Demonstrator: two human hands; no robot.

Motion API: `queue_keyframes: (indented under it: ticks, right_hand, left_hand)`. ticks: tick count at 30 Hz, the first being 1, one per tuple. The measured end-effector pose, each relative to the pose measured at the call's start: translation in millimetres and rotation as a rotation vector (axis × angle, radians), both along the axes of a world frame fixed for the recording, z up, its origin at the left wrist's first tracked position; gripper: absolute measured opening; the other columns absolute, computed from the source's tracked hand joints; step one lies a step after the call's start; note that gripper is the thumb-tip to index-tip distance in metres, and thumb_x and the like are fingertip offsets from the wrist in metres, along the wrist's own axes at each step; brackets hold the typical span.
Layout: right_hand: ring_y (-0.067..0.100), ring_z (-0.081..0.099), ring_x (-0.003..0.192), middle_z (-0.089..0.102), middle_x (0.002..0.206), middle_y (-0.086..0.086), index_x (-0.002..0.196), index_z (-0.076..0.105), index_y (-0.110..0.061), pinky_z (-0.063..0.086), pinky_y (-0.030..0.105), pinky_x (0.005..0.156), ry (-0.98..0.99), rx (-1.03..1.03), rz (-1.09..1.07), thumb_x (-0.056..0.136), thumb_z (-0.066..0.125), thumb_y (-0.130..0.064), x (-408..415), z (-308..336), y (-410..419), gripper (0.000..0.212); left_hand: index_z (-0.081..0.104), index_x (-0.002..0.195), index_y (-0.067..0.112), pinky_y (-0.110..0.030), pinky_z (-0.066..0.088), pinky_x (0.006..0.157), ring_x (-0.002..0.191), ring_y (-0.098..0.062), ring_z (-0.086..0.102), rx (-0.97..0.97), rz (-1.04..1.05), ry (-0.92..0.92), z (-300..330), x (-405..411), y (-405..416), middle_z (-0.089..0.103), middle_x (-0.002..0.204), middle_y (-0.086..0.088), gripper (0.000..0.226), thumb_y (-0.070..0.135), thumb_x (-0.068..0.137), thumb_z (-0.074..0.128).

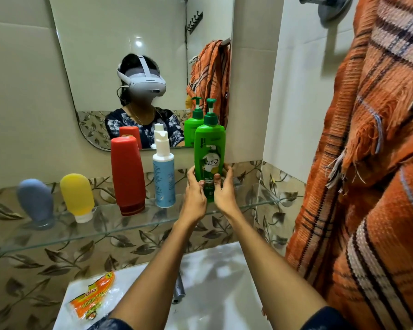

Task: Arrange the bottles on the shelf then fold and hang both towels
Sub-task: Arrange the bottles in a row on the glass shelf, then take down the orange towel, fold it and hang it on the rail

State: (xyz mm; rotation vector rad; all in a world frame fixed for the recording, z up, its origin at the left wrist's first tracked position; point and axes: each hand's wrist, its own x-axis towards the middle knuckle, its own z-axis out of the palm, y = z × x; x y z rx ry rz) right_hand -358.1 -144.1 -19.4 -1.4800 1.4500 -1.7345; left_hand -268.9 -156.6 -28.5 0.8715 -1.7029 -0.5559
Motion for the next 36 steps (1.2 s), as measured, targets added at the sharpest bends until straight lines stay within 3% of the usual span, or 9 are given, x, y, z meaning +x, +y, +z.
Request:
queue_keyframes:
  ticks: [7, 11, 15, 16, 19, 22, 25, 30, 36]
  right_hand:
    - [0.024, 0.047, 0.127, 0.047, 0.137, 0.011, 0.143, 0.025, -0.017, 0.041, 0.034, 0.101, 0.007, 0.001, -0.031, 0.098, 0.039, -0.006, -0.5, -6.0, -2.5, 0.048]
    - [0.022, 0.042, 0.131, 0.041, 0.144, 0.009, 0.146, 0.025, -0.017, 0.039, 0.037, 0.107, -0.01, -0.006, -0.034, 0.097, 0.042, -0.002, -1.1, -3.5, 1.6, 0.054]
    - [-0.002, 0.047, 0.106, 0.041, 0.139, 0.008, 0.147, 0.024, -0.019, 0.045, 0.006, 0.082, -0.014, -0.007, -0.058, 0.096, 0.044, -0.002, -6.9, -3.1, 8.4, 0.057]
    - [-0.002, 0.048, 0.105, 0.042, 0.139, 0.009, 0.146, 0.025, -0.018, 0.046, 0.006, 0.081, -0.03, -0.011, -0.063, 0.095, 0.044, 0.0, -8.8, -2.2, 10.9, 0.057]
    - [0.022, 0.05, 0.123, 0.041, 0.141, 0.015, 0.146, 0.026, -0.016, 0.046, 0.031, 0.1, -0.088, -0.012, -0.076, 0.093, 0.044, 0.006, -14.8, 2.2, 19.3, 0.06]
    - [0.027, 0.052, 0.121, 0.044, 0.139, 0.017, 0.146, 0.026, -0.013, 0.046, 0.026, 0.087, -0.095, -0.041, -0.102, 0.094, 0.045, 0.004, -19.5, 10.9, 27.9, 0.058]
    - [0.026, 0.055, 0.118, 0.047, 0.136, 0.016, 0.146, 0.027, -0.012, 0.047, 0.022, 0.081, -0.06, -0.087, -0.148, 0.094, 0.046, 0.001, -24.4, 26.8, 38.7, 0.057]
    - [0.023, 0.055, 0.116, 0.051, 0.134, 0.014, 0.144, 0.03, -0.011, 0.041, 0.015, 0.085, -0.023, -0.193, -0.205, 0.096, 0.049, -0.018, -37.4, 64.2, 63.9, 0.052]
    - [0.028, 0.053, 0.117, 0.051, 0.129, 0.022, 0.142, 0.031, -0.003, 0.041, 0.014, 0.088, 0.009, -0.301, -0.295, 0.096, 0.048, -0.008, -54.1, 97.6, 105.8, 0.049]
  left_hand:
    - [0.016, 0.144, 0.011, -0.027, 0.046, 0.095, 0.115, -0.02, 0.055, 0.012, 0.007, -0.018, -1.2, 1.4, 2.0, 0.052, 0.128, -0.008, 0.057, 0.003, 0.093, 0.04]
    - [-0.008, 0.148, 0.018, -0.041, 0.046, 0.1, 0.124, -0.024, 0.049, 0.041, 0.095, -0.124, -0.2, -0.3, 8.3, 0.038, 0.145, -0.016, 0.079, -0.003, 0.09, 0.041]
    - [-0.007, 0.148, 0.016, -0.021, 0.037, 0.087, 0.125, -0.02, 0.048, 0.03, 0.254, -0.061, 2.1, -0.1, 20.3, 0.022, 0.153, -0.017, 0.077, -0.009, 0.089, 0.036]
    - [-0.004, 0.148, 0.014, -0.02, 0.036, 0.088, 0.125, -0.021, 0.047, 0.001, 0.286, -0.05, 3.7, -0.4, 24.8, 0.019, 0.154, -0.016, 0.075, -0.009, 0.09, 0.036]
    - [0.004, 0.147, 0.007, -0.024, 0.038, 0.093, 0.127, -0.025, 0.041, -0.131, 0.349, -0.031, 7.0, -2.7, 37.1, 0.012, 0.156, -0.018, 0.069, -0.011, 0.089, 0.036]
    - [0.004, 0.147, 0.005, -0.02, 0.032, 0.102, 0.136, -0.028, 0.031, -0.194, 0.338, -0.019, 11.4, -9.2, 45.8, 0.009, 0.156, -0.018, 0.068, -0.011, 0.089, 0.034]
    - [0.003, 0.147, 0.008, -0.029, 0.024, 0.11, 0.142, -0.029, 0.021, -0.196, 0.303, -0.002, 21.8, -21.0, 51.8, 0.007, 0.157, -0.016, 0.063, -0.003, 0.094, 0.036]
    - [0.008, 0.147, 0.004, -0.011, 0.01, 0.105, 0.14, -0.018, 0.019, -0.263, 0.261, 0.066, 50.1, -47.8, 67.4, 0.012, 0.156, -0.017, 0.063, -0.007, 0.091, 0.036]
    - [0.011, 0.146, 0.001, -0.024, 0.02, 0.113, 0.14, -0.03, 0.026, -0.319, 0.094, 0.175, 86.1, -78.6, 105.9, 0.017, 0.153, -0.022, 0.062, -0.002, 0.091, 0.039]
